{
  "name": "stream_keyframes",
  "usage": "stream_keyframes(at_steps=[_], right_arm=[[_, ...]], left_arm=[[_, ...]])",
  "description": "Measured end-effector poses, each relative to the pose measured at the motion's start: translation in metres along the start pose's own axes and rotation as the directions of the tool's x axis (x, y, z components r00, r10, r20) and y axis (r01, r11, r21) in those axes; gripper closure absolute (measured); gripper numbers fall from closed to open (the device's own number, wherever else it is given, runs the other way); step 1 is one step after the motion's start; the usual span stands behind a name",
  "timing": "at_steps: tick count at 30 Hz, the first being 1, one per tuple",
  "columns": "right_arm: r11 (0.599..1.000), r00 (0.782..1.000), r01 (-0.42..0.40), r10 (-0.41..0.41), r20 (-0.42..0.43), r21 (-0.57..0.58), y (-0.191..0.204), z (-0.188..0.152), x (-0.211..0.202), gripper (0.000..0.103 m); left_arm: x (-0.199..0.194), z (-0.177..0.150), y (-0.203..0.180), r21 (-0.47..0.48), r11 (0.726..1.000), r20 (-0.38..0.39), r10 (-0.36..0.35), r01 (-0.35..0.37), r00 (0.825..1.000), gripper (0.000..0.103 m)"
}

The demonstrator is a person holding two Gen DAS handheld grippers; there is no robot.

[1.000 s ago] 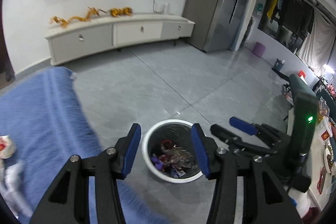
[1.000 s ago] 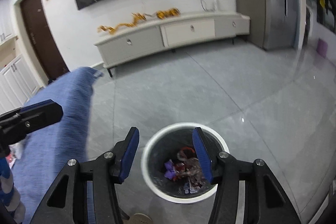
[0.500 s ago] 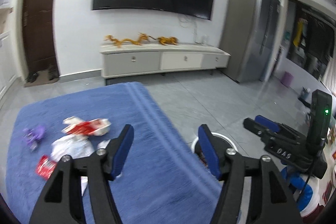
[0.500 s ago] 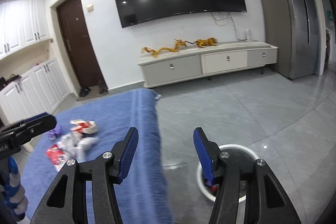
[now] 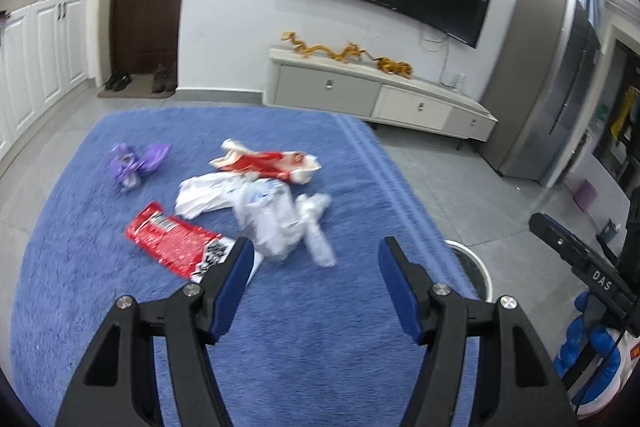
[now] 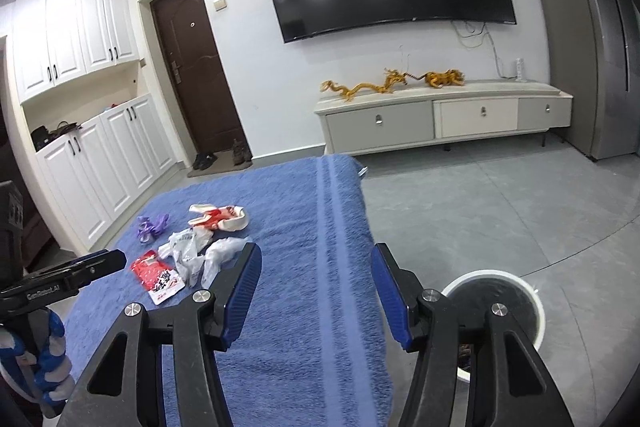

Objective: Collect trash
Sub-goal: 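Move both tools back over the wrappers on the towel, then grasp the white printed plastic bag with the left tool while the right tool grasps clear plastic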

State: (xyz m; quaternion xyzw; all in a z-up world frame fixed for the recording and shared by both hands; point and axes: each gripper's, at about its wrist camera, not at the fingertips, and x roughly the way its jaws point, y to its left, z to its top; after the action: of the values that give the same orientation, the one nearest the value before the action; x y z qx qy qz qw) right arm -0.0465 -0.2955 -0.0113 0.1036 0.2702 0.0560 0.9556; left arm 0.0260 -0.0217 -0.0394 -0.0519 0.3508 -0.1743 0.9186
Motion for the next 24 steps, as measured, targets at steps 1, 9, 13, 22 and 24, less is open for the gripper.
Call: stream_keyframes(at_steps=[1, 9, 13, 22, 24], right_arm=[[1.0, 1.0, -0.002, 0.002, -0.006, -0.002, 0.001, -0.001, 0.004, 0.049], [1.0, 0.998, -0.031, 0.031, -0.059, 0.007, 0.004, -0.001, 0.044, 0.049], [0.999, 0.995, -0.052, 0.051, -0.086, -0.003, 0.009, 0.0, 0.063, 0.049], [0.989, 0.981, -0.14, 0.131, -0.146, -0.053, 0.039, 0.004, 0.101, 0.049], [0.984, 0.974, -0.163, 0.151, -0.168, -0.065, 0.05, 0.005, 0.114, 0.049]], left_arm=[[0.003, -0.001, 0.004, -0.004, 1.0, -0.003, 0.006, -0.006, 1.0, 0.04], [0.031, 0.002, 0.032, -0.03, 0.999, -0.029, 0.026, -0.027, 0.999, 0.04], [0.039, 0.006, 0.052, -0.05, 0.998, -0.028, 0.048, -0.049, 0.998, 0.04], [0.036, -0.004, 0.118, -0.08, 0.988, -0.066, 0.124, -0.129, 0.99, 0.04], [0.04, -0.007, 0.124, -0.075, 0.989, -0.084, 0.121, -0.128, 0.989, 0.04]])
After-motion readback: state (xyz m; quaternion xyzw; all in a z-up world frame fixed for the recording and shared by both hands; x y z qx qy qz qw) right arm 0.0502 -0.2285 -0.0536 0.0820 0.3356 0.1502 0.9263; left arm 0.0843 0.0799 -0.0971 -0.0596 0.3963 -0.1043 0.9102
